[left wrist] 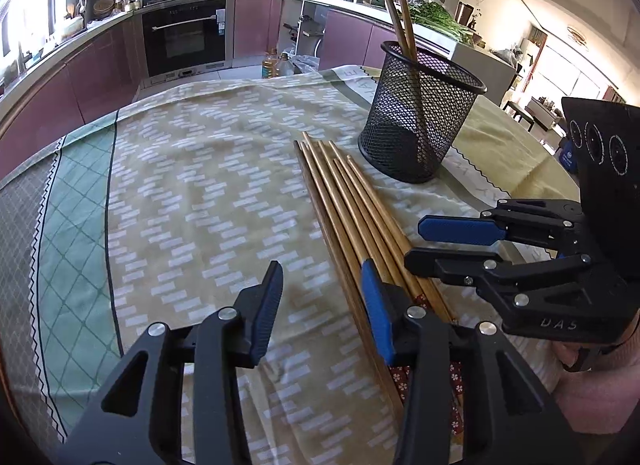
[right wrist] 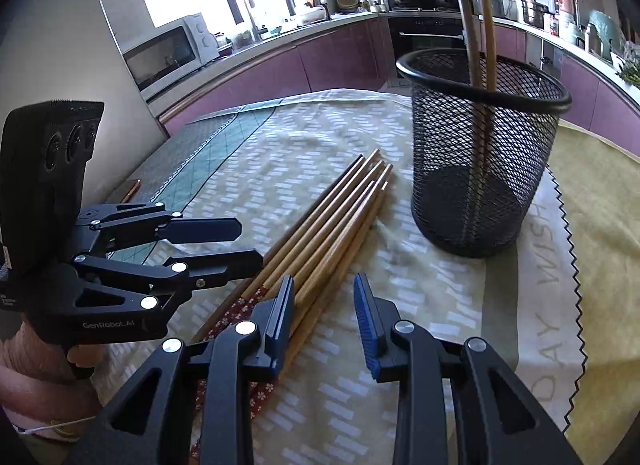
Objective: Organize utensils
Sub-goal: 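Move both tools back to the chopstick pile, then grasp a chopstick with the left tool while the right tool grasps another, then insert the chopstick into the mesh cup with the left tool while the right tool inserts its own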
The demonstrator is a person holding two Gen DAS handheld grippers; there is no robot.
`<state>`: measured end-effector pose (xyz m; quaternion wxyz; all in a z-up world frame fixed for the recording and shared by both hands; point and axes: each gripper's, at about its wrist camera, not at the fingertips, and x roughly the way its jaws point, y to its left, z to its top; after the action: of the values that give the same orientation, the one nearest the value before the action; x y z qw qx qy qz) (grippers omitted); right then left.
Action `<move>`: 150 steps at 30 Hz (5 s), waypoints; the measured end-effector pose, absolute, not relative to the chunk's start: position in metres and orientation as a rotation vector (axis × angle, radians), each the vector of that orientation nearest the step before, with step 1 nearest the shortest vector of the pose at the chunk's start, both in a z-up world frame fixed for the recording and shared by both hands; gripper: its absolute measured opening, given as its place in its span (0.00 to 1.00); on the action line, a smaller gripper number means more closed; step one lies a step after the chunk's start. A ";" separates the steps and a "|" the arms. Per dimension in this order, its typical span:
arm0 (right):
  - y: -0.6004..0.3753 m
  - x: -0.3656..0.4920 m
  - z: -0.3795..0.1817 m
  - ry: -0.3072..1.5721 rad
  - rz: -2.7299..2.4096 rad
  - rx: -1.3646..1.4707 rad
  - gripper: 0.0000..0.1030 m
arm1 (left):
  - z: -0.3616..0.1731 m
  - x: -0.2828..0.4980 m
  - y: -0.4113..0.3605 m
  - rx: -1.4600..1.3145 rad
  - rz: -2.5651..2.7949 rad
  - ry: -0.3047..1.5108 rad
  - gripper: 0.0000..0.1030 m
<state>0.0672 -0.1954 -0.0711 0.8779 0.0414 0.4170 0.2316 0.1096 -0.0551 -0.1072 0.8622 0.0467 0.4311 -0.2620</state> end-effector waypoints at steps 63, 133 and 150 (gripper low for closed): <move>-0.208 0.075 -0.066 0.847 0.459 0.184 0.06 | -0.103 0.122 -0.057 0.058 -0.506 0.934 0.08; -0.286 0.106 0.062 0.421 0.338 0.122 0.05 | 0.053 0.163 -0.123 0.005 -0.676 0.555 0.08; -0.276 0.132 0.023 0.640 0.350 0.125 0.06 | 0.013 0.184 -0.136 0.061 -0.687 0.704 0.08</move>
<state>0.1324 -0.2760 0.0228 0.9323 0.0611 0.3130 0.1709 0.1839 -0.1357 0.0128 0.8810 0.0292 0.3381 -0.3296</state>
